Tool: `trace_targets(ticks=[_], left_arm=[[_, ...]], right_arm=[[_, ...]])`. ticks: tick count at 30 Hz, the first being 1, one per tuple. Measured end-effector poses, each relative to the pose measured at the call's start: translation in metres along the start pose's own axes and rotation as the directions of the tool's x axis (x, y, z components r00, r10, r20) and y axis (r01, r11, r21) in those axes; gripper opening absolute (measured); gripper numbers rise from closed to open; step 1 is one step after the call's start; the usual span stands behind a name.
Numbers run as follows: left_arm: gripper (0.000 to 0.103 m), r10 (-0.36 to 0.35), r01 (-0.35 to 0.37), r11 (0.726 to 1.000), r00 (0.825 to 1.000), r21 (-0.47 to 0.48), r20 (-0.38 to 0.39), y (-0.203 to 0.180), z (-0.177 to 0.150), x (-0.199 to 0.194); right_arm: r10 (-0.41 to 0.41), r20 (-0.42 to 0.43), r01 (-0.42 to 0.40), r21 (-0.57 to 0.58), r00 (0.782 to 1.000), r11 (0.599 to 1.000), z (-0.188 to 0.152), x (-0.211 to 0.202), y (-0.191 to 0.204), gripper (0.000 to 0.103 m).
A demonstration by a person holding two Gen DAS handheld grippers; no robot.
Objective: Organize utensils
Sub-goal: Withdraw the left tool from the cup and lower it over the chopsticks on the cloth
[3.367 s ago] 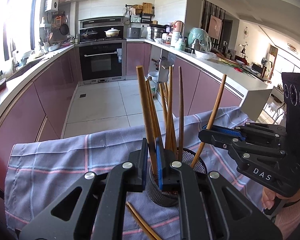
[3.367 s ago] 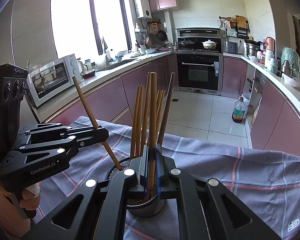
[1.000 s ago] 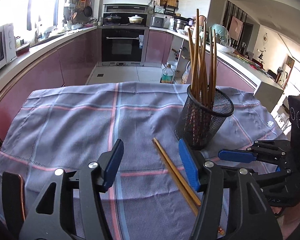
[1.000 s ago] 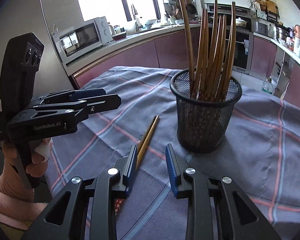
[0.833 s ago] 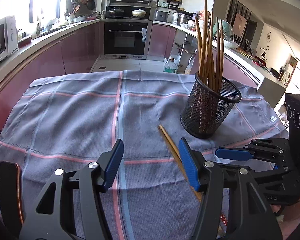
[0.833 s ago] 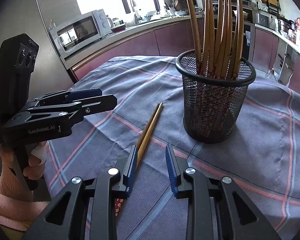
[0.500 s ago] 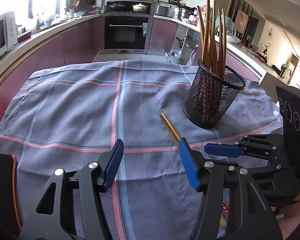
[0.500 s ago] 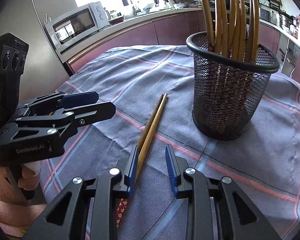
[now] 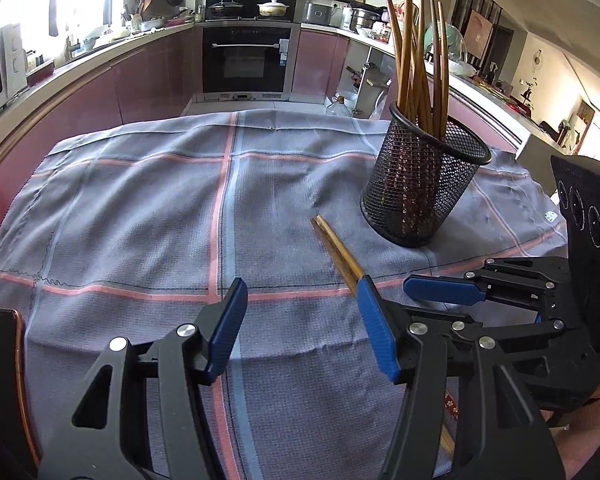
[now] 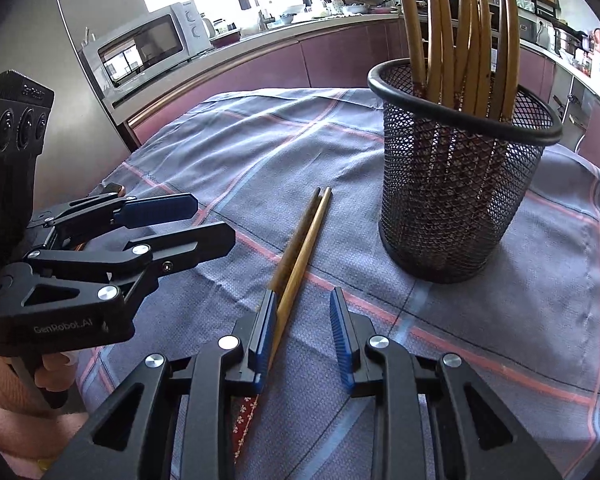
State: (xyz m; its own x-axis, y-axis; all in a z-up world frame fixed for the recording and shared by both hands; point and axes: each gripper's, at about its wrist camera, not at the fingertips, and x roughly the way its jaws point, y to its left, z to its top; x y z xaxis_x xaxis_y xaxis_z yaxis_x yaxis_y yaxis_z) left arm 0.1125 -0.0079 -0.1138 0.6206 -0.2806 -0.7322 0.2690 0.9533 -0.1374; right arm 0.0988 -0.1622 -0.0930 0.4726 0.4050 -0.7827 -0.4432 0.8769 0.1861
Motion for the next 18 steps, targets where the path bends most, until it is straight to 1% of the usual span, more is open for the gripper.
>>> trace_targets(ticks=[11, 17, 18], left_arm=[[0.056, -0.011, 0.013, 0.998, 0.999, 0.058, -0.038, -0.018, 0.000, 0.016], [0.051, -0.010, 0.016, 0.997, 0.997, 0.079, -0.073, -0.028, 0.003, 0.032], [0.049, -0.010, 0.017, 0.996, 0.997, 0.082, -0.077, -0.029, 0.003, 0.034]], right_arm=[[-0.012, 0.006, 0.012, 0.040, 1.000, 0.999, -0.003, -0.006, -0.011, 0.025], [-0.009, 0.006, 0.009, 0.060, 1.000, 0.998, -0.005, -0.006, -0.018, 0.023], [-0.010, 0.007, 0.009, 0.061, 1.000, 0.998, -0.005, -0.007, -0.018, 0.023]])
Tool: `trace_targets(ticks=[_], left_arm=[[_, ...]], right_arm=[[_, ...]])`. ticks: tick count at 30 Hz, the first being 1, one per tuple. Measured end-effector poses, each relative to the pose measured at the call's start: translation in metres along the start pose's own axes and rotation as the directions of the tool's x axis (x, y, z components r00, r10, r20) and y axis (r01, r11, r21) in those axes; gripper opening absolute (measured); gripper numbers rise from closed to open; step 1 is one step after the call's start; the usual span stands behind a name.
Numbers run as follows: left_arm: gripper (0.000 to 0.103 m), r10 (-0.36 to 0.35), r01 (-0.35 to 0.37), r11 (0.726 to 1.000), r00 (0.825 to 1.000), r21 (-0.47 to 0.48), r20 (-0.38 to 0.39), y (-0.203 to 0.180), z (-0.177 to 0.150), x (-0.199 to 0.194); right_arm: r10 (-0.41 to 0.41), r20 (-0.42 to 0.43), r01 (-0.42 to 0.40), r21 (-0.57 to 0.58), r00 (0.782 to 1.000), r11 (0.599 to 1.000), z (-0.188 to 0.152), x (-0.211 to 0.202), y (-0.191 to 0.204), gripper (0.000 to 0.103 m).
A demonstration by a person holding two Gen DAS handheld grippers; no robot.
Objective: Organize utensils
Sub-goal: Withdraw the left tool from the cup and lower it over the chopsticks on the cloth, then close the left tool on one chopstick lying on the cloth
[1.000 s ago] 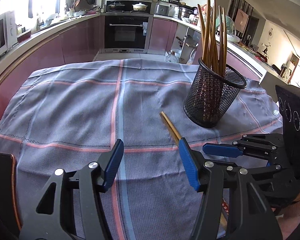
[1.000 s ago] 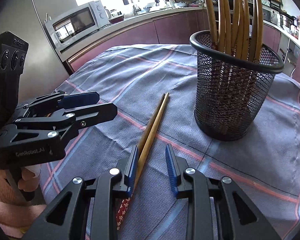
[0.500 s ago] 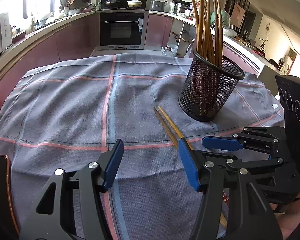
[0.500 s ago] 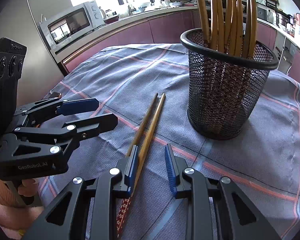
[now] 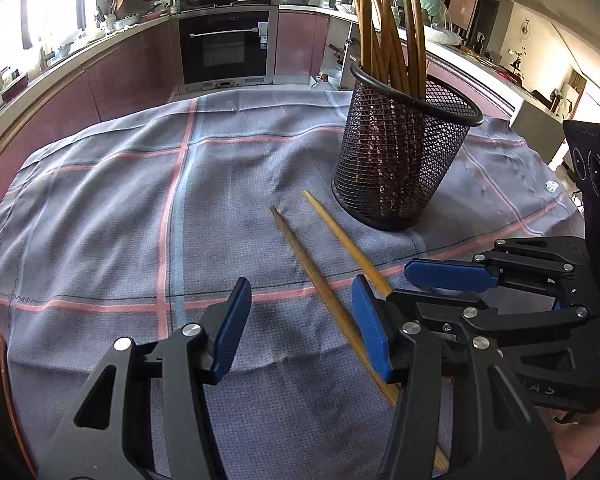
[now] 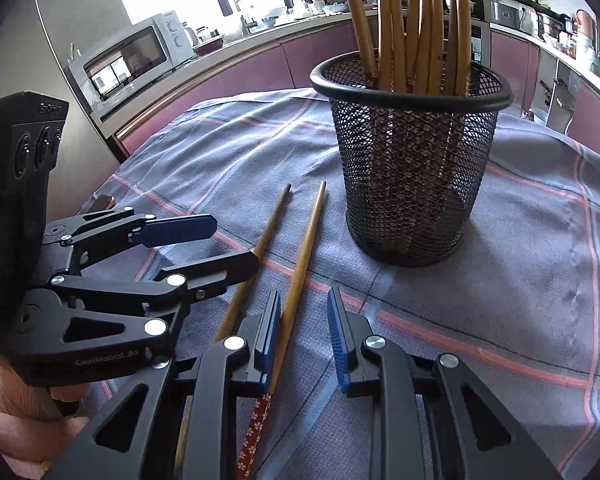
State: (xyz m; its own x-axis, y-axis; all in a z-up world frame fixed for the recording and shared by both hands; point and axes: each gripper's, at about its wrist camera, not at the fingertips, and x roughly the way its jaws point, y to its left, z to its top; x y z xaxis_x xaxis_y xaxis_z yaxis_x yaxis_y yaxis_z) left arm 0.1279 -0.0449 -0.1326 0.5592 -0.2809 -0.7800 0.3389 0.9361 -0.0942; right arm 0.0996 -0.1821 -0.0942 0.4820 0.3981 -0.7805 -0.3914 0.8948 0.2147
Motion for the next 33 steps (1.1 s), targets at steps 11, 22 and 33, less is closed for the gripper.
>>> trace_targets(ticks=[11, 22, 33], left_arm=[[0.031, -0.005, 0.006, 1.000, 1.000, 0.016, -0.031, -0.002, -0.001, 0.009], [0.011, -0.026, 0.026, 1.000, 0.999, 0.006, -0.039, -0.005, -0.006, 0.003], [0.021, -0.016, 0.015, 1.000, 0.999, -0.020, -0.050, 0.005, -0.004, 0.007]], right_arm=[[0.003, 0.000, -0.003, -0.001, 1.000, 1.000, 0.002, 0.001, -0.002, 0.023], [0.000, -0.001, 0.000, -0.018, 1.000, 1.000, 0.008, 0.005, 0.003, 0.023], [-0.054, 0.007, 0.054, -0.059, 0.999, 0.997, 0.013, 0.013, 0.009, 0.016]])
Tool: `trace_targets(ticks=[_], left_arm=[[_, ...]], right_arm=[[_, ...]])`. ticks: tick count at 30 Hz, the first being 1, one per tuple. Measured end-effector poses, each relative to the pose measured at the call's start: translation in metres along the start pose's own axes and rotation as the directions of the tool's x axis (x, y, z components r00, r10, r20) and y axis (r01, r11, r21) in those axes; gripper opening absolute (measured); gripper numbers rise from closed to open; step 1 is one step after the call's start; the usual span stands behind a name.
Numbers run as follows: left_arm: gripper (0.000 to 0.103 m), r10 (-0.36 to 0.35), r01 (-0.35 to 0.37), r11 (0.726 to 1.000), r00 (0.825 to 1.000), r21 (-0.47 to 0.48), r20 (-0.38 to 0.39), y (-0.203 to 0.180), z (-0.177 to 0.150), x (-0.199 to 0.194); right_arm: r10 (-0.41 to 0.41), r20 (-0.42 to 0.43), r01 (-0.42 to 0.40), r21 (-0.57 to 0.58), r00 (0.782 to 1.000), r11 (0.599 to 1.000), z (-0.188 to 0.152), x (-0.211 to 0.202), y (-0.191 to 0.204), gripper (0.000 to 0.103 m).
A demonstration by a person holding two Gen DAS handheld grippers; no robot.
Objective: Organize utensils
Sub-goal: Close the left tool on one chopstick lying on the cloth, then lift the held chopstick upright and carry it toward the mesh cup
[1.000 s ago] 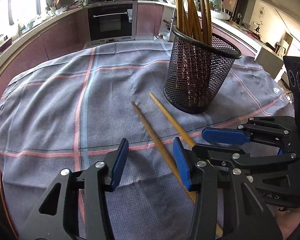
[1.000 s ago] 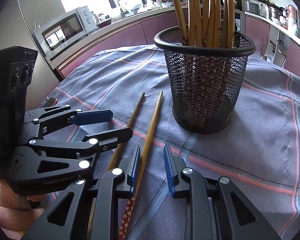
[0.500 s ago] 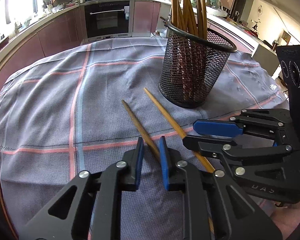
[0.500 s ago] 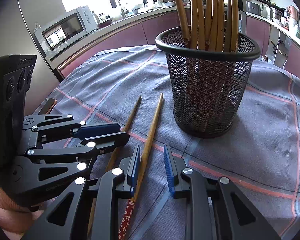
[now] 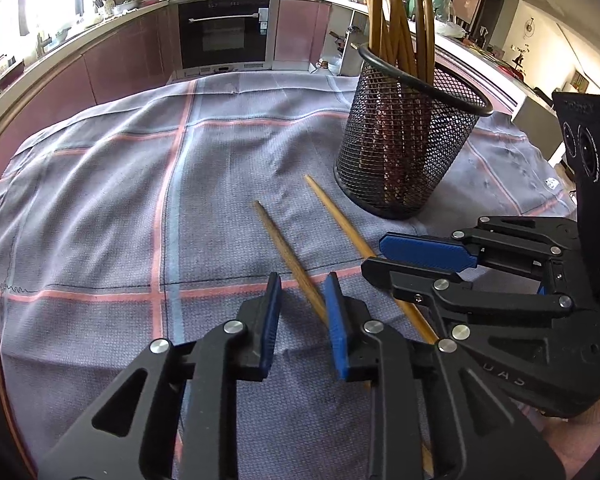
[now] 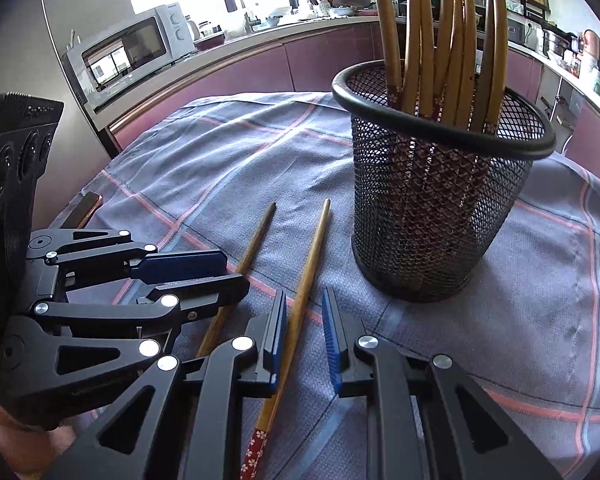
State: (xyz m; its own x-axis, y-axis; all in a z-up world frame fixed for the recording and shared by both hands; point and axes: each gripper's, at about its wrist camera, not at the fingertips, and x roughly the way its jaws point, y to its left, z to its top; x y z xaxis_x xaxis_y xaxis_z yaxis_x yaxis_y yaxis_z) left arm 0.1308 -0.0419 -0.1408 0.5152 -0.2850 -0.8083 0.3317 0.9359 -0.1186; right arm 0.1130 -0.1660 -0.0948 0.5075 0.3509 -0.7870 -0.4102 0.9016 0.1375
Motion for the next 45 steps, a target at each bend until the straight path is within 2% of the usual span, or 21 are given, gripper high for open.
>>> trace_targets(ticks=[5, 14, 34, 35, 36, 43, 44, 45], left_arm=[[0.014, -0.002, 0.002, 1.000, 1.000, -0.002, -0.004, -0.002, 0.001, 0.002], [0.012, 0.007, -0.007, 0.999, 1.000, -0.033, 0.002, -0.004, -0.001, 0.000], [0.009, -0.005, 0.005, 0.998, 1.000, -0.062, 0.010, 0.001, -0.006, -0.006], [0.008, -0.006, 0.007, 0.998, 1.000, -0.063, 0.013, 0.002, -0.006, -0.008], [0.001, -0.008, 0.009, 0.998, 1.000, -0.064, 0.016, 0.003, -0.006, -0.009], [0.001, -0.023, 0.024, 0.998, 0.999, -0.066, 0.024, 0.006, -0.005, -0.017], [0.004, -0.034, 0.034, 0.997, 0.999, -0.068, 0.010, 0.006, -0.004, -0.015], [0.016, -0.042, 0.042, 0.996, 0.999, -0.074, 0.002, 0.007, -0.004, -0.014]], right_arm=[[-0.007, 0.000, 0.007, -0.007, 1.000, 1.000, 0.002, 0.002, 0.000, 0.013], [0.015, 0.001, -0.015, 0.018, 1.000, 1.000, 0.000, 0.002, -0.003, 0.005], [0.076, 0.034, -0.077, 0.042, 0.997, 0.996, -0.004, -0.022, -0.011, 0.005], [0.080, 0.038, -0.081, 0.043, 0.996, 0.996, -0.004, -0.024, -0.011, 0.005], [0.080, 0.042, -0.082, 0.042, 0.996, 0.996, -0.005, -0.025, -0.011, 0.005], [0.084, 0.068, -0.086, 0.037, 0.994, 0.996, -0.007, -0.038, -0.013, 0.005], [0.083, 0.067, -0.086, 0.037, 0.994, 0.996, -0.006, -0.038, -0.012, 0.005], [0.084, 0.066, -0.086, 0.038, 0.994, 0.996, -0.006, -0.038, -0.012, 0.005]])
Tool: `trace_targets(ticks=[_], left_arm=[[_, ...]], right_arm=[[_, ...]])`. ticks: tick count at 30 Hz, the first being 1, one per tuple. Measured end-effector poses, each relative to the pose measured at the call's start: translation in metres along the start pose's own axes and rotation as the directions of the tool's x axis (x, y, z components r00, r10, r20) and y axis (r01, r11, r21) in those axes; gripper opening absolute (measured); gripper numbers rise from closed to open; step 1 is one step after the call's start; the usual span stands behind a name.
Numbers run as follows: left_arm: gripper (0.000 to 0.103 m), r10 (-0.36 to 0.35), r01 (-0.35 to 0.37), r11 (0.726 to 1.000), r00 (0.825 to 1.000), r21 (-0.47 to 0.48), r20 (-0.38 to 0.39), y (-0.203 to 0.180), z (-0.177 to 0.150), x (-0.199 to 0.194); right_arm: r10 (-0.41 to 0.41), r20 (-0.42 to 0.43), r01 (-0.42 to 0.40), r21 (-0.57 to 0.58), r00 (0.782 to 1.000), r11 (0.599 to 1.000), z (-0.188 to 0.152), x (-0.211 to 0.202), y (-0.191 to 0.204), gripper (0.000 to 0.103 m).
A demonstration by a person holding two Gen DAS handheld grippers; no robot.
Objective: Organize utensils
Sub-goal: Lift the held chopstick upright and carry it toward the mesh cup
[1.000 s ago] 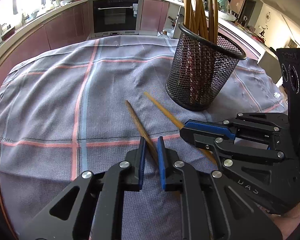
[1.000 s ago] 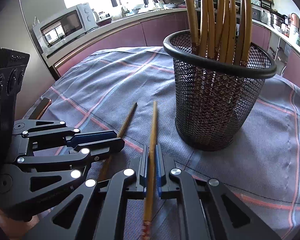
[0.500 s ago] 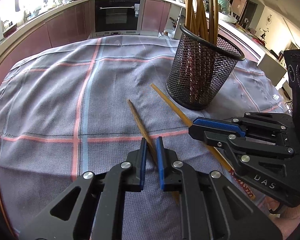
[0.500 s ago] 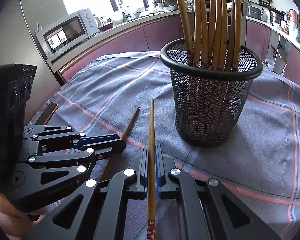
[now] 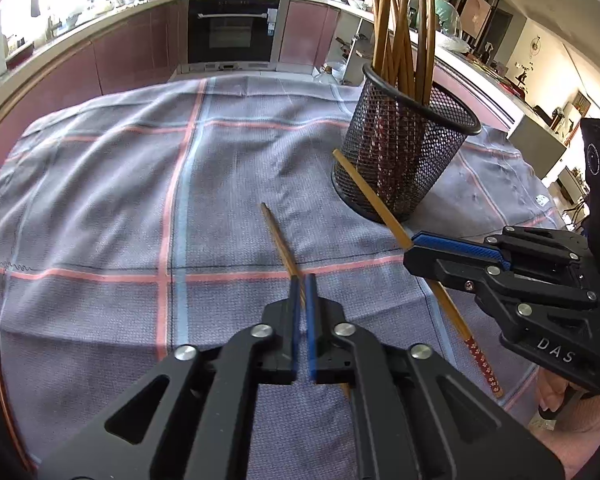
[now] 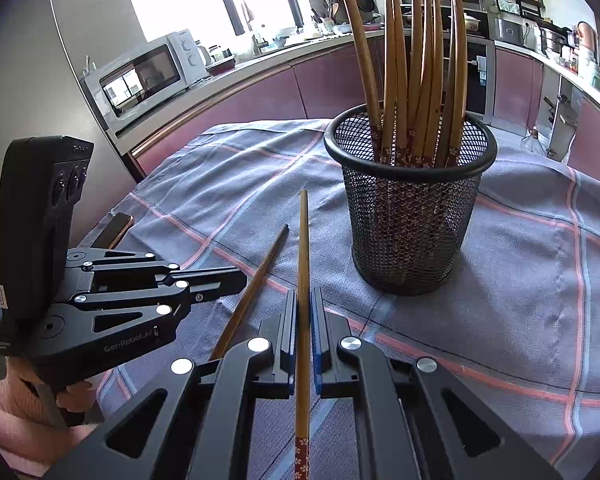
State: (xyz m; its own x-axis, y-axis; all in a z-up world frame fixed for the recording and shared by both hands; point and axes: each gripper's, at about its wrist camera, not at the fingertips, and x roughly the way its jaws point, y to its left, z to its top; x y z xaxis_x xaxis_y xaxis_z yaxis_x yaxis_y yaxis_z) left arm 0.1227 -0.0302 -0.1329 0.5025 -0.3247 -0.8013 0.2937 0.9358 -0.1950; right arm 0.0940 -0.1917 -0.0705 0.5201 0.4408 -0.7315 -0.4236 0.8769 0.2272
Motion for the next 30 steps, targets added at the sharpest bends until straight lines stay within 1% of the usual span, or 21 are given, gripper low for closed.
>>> trace_targets(ticks=[1, 2, 4, 7, 8, 9, 13, 17, 24, 30], left_arm=[[0.019, 0.005, -0.005, 1.000, 1.000, 0.003, -0.006, 0.000, 0.000, 0.002], [0.021, 0.020, -0.020, 1.000, 1.000, 0.014, -0.010, -0.002, -0.001, 0.004], [0.021, 0.022, -0.022, 1.000, 0.999, 0.017, -0.025, -0.003, -0.003, 0.009], [0.021, 0.041, -0.040, 0.998, 0.999, 0.039, -0.019, -0.008, -0.002, 0.012], [0.020, 0.051, -0.050, 0.998, 0.999, 0.042, -0.015, -0.008, -0.002, 0.012], [0.014, 0.064, -0.064, 0.997, 0.998, 0.045, -0.013, -0.009, -0.002, 0.013], [0.011, 0.078, -0.078, 0.997, 0.997, 0.027, 0.000, -0.010, -0.002, 0.012], [0.008, 0.074, -0.074, 0.997, 0.997, 0.011, 0.019, -0.009, 0.000, 0.007], [0.007, 0.047, -0.047, 0.999, 0.996, 0.009, 0.074, -0.012, 0.004, -0.018], [0.007, -0.011, 0.008, 1.000, 0.992, 0.018, 0.129, -0.016, 0.009, -0.047]], right_arm=[[0.001, -0.002, -0.001, 0.001, 1.000, 1.000, 0.000, 0.001, 0.000, 0.005], [0.001, -0.004, -0.001, 0.001, 1.000, 1.000, -0.001, 0.001, 0.000, 0.005], [0.006, -0.010, -0.006, 0.000, 1.000, 1.000, -0.002, 0.003, 0.000, 0.005], [0.006, -0.017, -0.006, -0.007, 1.000, 1.000, -0.002, 0.005, 0.002, 0.005], [0.007, -0.018, -0.007, -0.007, 1.000, 1.000, -0.001, 0.006, 0.002, 0.005], [0.006, -0.019, -0.006, -0.008, 1.000, 1.000, -0.001, 0.007, 0.002, 0.005], [0.010, -0.016, -0.010, -0.008, 1.000, 1.000, -0.001, 0.008, 0.003, 0.005], [0.016, -0.006, -0.016, -0.014, 1.000, 1.000, -0.001, 0.004, 0.003, 0.005], [0.030, 0.035, -0.029, -0.022, 0.999, 0.999, 0.001, -0.011, 0.005, 0.005], [0.039, 0.090, -0.035, -0.036, 0.995, 0.999, 0.007, -0.030, 0.008, 0.005]])
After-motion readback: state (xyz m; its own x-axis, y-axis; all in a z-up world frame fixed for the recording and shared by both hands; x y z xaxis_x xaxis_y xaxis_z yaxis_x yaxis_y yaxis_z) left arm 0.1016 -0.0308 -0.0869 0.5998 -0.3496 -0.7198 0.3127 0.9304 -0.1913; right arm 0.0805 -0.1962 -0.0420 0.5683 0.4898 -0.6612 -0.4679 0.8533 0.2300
